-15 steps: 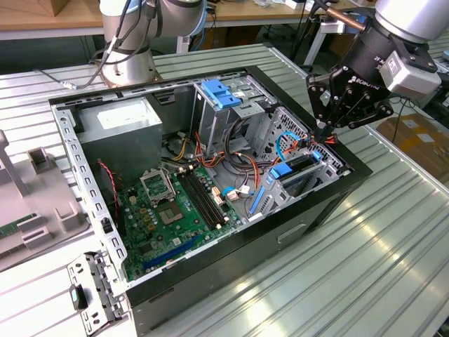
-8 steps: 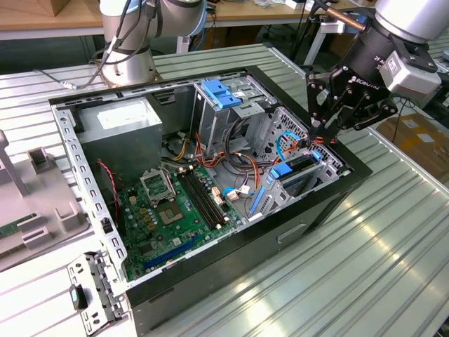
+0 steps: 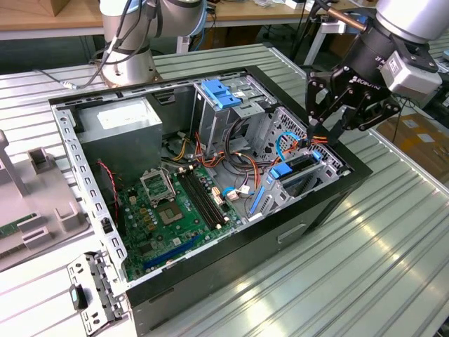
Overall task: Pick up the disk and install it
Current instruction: 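Insert the first disk wire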
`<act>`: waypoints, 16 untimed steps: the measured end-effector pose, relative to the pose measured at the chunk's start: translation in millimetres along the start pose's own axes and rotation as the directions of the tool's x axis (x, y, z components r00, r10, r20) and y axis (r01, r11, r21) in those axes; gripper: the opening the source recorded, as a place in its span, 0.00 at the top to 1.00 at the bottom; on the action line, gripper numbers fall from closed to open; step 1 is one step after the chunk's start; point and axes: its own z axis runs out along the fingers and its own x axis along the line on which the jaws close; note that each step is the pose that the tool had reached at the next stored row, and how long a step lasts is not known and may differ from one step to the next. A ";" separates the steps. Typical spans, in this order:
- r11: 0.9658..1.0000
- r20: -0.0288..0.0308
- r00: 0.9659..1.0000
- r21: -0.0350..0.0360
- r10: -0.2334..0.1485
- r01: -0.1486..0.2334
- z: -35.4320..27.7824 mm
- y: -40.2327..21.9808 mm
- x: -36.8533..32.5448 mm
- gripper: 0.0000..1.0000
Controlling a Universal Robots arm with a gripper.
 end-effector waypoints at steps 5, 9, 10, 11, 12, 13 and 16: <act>1.000 0.000 1.000 0.000 0.000 0.000 1.3 -4.0 5.1 0.58; 1.000 0.000 1.000 0.000 0.000 0.000 3.5 -8.7 11.1 0.58; 1.000 0.000 1.000 0.000 0.000 0.000 4.0 -9.9 12.6 0.58; 1.000 0.000 1.000 0.000 0.000 0.000 4.5 -11.4 14.4 0.58; 1.000 0.000 1.000 0.000 0.000 0.000 4.7 -12.5 15.8 0.58; 1.000 0.000 1.000 0.000 0.000 0.000 5.0 -13.6 17.3 0.58; 1.000 0.000 1.000 0.000 0.000 0.000 5.9 -18.4 23.2 0.58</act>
